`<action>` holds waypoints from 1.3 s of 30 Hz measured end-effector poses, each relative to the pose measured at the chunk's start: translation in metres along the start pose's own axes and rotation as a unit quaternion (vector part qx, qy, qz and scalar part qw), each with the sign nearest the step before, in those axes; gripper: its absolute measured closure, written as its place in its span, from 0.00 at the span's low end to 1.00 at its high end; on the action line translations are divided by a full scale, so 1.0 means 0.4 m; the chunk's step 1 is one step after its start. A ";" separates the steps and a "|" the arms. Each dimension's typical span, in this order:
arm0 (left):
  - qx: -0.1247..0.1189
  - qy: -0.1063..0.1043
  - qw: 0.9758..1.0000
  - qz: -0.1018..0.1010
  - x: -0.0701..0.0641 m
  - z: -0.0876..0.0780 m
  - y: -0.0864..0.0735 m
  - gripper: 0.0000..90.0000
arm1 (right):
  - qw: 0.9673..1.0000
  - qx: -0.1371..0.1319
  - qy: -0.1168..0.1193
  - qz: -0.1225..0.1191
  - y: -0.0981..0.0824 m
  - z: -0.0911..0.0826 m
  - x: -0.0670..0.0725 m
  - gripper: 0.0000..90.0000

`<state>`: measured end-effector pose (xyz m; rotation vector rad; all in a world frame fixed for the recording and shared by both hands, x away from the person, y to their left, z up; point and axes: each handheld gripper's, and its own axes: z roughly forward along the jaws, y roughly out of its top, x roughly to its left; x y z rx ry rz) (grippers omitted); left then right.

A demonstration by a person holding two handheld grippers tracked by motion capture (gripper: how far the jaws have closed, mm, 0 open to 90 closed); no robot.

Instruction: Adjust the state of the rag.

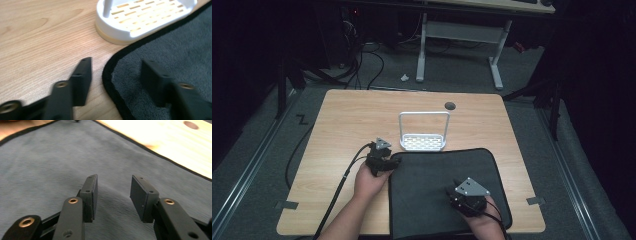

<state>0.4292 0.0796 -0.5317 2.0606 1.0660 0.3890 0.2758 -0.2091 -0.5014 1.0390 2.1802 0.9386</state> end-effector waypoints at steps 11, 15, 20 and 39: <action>-0.010 -0.015 1.000 0.003 -0.017 -0.008 -0.017 0.90 | 1.000 -0.004 0.017 -0.017 0.018 0.016 0.048 0.61; -0.012 -0.041 0.999 -0.033 0.002 -0.010 -0.019 0.90 | 0.999 -0.010 0.033 -0.018 0.033 0.021 0.076 0.59; -0.013 -0.057 0.997 -0.057 0.016 -0.011 -0.021 0.90 | 0.998 -0.007 0.052 -0.042 0.052 0.033 0.131 0.57; -0.022 -0.067 0.994 -0.078 0.028 -0.016 -0.027 0.89 | 0.982 0.018 0.167 -0.081 0.095 0.106 0.337 0.50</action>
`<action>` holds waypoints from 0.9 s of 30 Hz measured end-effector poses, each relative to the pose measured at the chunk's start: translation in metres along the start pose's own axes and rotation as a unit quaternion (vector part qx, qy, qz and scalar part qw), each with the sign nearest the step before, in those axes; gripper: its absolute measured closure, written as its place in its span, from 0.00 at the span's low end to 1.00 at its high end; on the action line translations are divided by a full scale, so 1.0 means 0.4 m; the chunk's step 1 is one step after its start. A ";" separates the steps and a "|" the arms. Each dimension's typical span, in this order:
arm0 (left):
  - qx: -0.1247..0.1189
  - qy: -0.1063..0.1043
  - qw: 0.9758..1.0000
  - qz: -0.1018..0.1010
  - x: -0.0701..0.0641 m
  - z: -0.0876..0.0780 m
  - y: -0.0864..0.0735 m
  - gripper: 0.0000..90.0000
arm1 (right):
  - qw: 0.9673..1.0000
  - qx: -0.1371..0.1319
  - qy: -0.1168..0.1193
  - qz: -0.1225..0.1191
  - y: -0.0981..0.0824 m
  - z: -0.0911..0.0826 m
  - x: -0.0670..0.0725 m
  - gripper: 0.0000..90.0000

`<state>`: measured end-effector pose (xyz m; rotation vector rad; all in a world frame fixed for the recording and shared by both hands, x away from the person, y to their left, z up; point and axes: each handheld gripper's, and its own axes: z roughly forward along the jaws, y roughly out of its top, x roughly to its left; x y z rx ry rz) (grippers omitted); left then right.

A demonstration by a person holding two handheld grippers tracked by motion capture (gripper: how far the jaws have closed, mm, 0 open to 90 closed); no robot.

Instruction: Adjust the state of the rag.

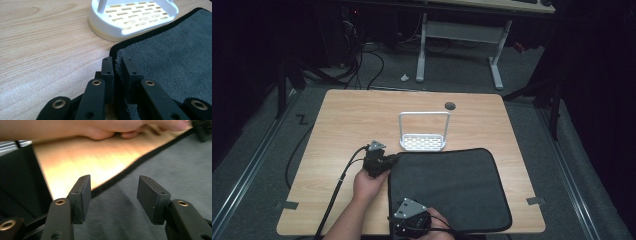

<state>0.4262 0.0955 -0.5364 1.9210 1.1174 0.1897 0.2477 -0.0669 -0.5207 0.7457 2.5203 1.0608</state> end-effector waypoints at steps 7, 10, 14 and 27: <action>-0.001 0.000 1.000 -0.001 0.000 -0.002 -0.001 0.89 | 1.000 0.014 0.020 0.007 -0.013 0.018 0.013 0.54; -0.002 -0.001 1.000 -0.004 0.001 -0.003 -0.002 0.89 | 1.000 0.015 0.010 0.006 -0.016 0.013 0.009 0.66; -0.002 -0.001 1.000 -0.006 0.002 -0.003 -0.002 0.89 | 1.000 0.014 -0.013 -0.003 -0.021 0.005 0.008 0.84; -0.009 -0.023 0.999 -0.041 0.022 -0.009 0.002 0.90 | 0.998 -0.042 -0.045 -0.023 0.000 -0.056 0.007 0.92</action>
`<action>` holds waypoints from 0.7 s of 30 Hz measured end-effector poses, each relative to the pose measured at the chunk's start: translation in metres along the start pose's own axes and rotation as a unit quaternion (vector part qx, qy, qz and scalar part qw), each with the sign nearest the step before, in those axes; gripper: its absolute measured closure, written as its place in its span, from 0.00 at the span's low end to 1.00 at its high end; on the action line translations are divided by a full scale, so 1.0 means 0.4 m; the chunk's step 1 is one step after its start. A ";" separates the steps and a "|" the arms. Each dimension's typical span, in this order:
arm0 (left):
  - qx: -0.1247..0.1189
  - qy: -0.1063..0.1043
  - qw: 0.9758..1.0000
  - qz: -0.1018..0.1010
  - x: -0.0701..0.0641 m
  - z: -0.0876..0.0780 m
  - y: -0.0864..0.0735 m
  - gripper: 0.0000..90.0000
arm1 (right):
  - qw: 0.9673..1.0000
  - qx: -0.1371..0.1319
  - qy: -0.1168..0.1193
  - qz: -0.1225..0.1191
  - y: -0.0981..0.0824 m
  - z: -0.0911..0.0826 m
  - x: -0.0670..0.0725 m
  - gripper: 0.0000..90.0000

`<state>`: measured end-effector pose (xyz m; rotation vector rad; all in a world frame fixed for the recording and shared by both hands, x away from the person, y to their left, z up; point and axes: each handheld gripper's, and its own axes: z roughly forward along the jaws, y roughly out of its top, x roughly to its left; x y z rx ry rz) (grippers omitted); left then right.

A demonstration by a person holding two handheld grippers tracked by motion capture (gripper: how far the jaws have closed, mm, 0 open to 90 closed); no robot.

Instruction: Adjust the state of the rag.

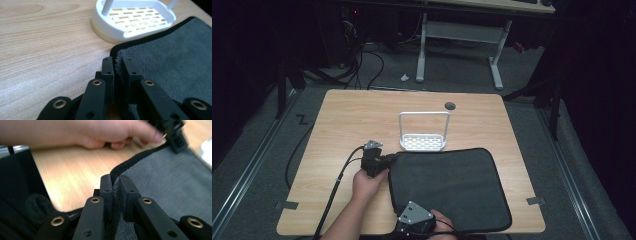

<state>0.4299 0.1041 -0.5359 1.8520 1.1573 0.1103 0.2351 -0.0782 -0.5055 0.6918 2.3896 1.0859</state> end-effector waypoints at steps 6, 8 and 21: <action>-0.021 -0.018 0.998 -0.056 0.018 -0.017 0.001 0.90 | 0.999 -0.032 -0.013 -0.005 0.035 -0.023 -0.013 0.92; -0.038 -0.024 0.996 -0.074 0.024 -0.028 0.000 0.91 | 0.999 -0.037 -0.016 -0.005 0.042 -0.024 -0.012 0.92; -0.074 0.006 0.995 -0.065 0.067 -0.137 0.011 0.91 | 0.997 -0.068 0.003 -0.025 0.132 0.013 0.036 0.92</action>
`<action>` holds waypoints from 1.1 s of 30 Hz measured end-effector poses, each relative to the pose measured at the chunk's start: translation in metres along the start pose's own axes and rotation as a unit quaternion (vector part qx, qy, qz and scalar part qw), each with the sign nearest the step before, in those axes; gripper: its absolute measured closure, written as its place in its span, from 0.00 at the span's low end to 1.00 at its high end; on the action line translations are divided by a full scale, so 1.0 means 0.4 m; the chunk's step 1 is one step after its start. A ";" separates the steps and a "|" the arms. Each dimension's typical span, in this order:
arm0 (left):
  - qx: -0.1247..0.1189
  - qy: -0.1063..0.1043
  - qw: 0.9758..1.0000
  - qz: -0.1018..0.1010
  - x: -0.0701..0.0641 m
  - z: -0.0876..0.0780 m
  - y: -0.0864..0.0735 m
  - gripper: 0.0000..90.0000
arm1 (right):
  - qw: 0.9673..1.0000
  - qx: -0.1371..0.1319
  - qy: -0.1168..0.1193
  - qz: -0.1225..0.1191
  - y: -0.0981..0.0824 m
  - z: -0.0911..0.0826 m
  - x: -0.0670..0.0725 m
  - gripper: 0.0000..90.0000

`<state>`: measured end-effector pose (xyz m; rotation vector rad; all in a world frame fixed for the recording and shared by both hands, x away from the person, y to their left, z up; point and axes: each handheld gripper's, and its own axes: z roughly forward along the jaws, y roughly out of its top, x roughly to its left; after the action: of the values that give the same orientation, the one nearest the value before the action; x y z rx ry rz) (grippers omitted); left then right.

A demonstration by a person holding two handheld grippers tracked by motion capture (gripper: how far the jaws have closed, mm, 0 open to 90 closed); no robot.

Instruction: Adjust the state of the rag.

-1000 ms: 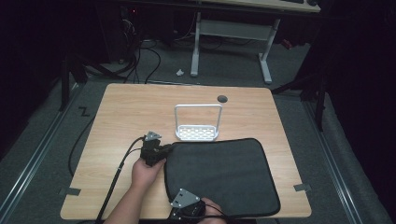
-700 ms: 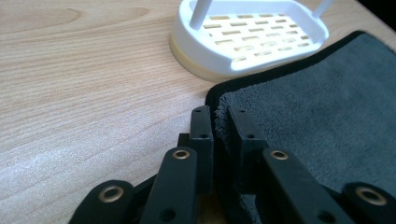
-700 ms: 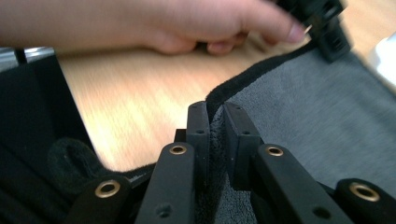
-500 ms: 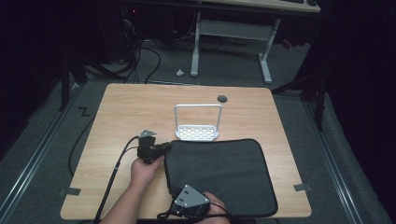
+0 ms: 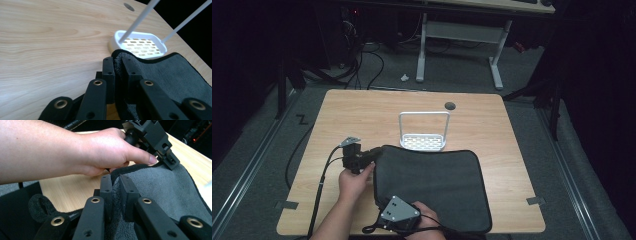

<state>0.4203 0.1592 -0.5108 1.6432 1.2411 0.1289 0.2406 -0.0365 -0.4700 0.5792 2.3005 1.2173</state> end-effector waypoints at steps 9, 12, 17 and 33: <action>-0.010 0.029 0.999 -0.014 0.078 -0.124 -0.001 0.91 | 0.999 -0.017 0.029 -0.017 0.069 0.058 0.057 0.92; -0.014 0.042 0.999 -0.015 0.104 -0.178 0.001 0.91 | 0.998 -0.028 0.043 -0.023 0.094 0.075 0.080 0.92; -0.021 0.058 0.998 -0.025 0.136 -0.231 0.000 0.91 | 0.997 -0.039 0.057 -0.036 0.124 0.100 0.110 0.92; -0.025 0.049 0.998 -0.010 0.043 -0.132 0.018 0.91 | 0.999 -0.034 0.027 -0.021 0.070 0.039 0.050 0.92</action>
<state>0.4012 0.2067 -0.4887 1.5961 1.3185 0.2285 0.2376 -0.0007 -0.4585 0.4775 2.2929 1.3010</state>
